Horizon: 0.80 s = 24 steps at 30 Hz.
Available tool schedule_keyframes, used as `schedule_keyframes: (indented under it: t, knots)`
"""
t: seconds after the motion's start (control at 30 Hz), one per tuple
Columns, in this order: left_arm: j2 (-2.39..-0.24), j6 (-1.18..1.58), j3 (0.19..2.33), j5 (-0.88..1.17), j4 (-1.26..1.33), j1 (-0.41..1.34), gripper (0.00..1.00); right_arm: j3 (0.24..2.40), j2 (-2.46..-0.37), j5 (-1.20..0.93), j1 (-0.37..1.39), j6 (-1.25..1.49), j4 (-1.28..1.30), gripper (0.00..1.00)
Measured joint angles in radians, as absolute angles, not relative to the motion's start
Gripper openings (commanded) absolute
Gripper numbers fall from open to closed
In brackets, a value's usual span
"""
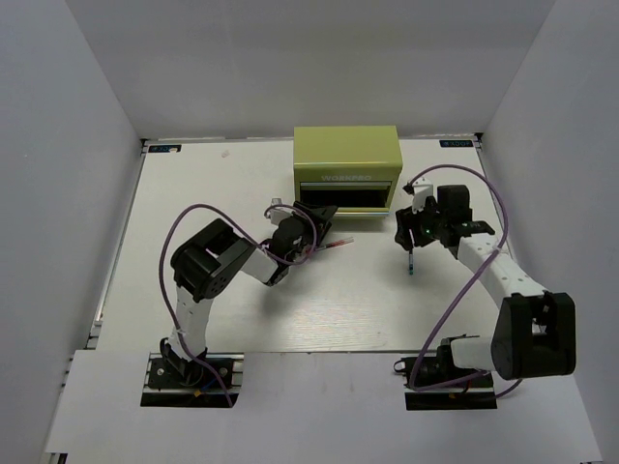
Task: Sort the stationery into containers
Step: Open the drawer in the storage box, then pick up the pen from the center of the board.
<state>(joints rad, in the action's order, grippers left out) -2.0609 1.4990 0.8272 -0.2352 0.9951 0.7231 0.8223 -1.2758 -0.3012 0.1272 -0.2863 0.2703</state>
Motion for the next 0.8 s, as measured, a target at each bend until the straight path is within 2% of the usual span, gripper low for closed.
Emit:
schedule_keyframes:
  t: [0.37,0.53,0.67,0.7,0.77,0.8]
  knots:
    - [-1.889,1.426,0.76,-0.113,0.966,0.723,0.79,0.822,-1.452,-0.165,0.125,-0.176,0.286,0.64]
    - [-1.732,1.288,0.731,-0.02,0.811,0.723,0.79,0.823,-1.522,-0.114,0.125,-0.14,0.287,0.63]
    - [-1.604,1.136,0.734,0.015,0.587,0.723,0.8,0.833,-1.563,-0.081,0.125,-0.117,0.287,0.62]
    - [-1.578,1.108,0.738,0.017,0.519,0.722,0.8,0.836,-1.575,-0.077,0.124,-0.11,0.288,0.57]
    - [-1.526,1.063,0.743,0.014,0.371,0.719,0.87,0.852,-1.595,-0.07,0.125,-0.103,0.282,0.53]
    - [-1.508,1.052,0.753,0.005,0.289,0.717,0.87,0.861,-1.604,-0.065,0.125,-0.099,0.282,0.46]
